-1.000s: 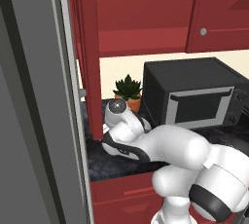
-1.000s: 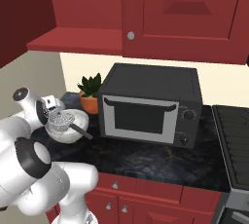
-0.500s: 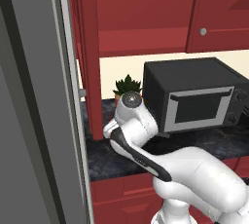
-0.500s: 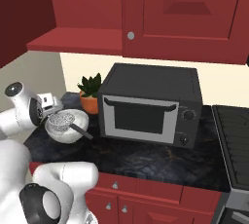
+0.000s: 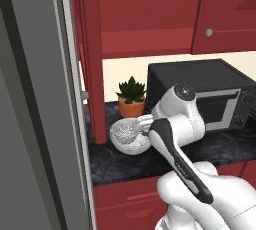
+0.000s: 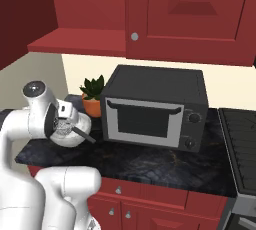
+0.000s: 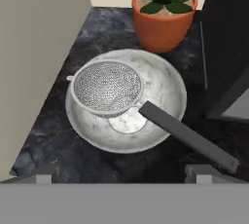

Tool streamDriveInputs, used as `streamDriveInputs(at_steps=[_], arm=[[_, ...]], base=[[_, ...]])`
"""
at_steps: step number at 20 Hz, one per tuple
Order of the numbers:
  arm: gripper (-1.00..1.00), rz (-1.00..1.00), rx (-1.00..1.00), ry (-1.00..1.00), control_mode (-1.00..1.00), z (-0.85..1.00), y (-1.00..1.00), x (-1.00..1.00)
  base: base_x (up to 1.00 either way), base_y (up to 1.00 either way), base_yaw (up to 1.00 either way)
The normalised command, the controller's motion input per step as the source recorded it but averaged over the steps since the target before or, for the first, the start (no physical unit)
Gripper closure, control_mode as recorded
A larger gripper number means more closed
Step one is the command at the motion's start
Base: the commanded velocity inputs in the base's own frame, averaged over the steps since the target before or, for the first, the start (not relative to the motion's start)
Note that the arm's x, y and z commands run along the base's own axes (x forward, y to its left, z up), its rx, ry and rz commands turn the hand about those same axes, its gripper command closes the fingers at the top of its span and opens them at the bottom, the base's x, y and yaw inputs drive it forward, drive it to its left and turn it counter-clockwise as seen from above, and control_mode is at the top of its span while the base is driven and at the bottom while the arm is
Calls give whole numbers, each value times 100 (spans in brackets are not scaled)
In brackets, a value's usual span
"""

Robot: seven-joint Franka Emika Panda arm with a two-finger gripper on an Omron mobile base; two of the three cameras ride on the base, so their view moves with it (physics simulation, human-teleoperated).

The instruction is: Open the cabinet and setup a tea strainer by placing it in the bowl upright.

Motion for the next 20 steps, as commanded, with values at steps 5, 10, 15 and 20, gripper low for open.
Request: streamDriveInputs(at_steps=[5,10,15,20], arm=[[-100,-36,28,8,-100,40,-73,-64],[-100,-37,20,4,-100,42,-55,-71],[-100,-30,-4,0,-100,29,-17,-46],[-100,-15,-20,0,-100,-2,-1,-23]], base=[[0,0,0],[0,0,0],[0,0,0],[0,0,0]])
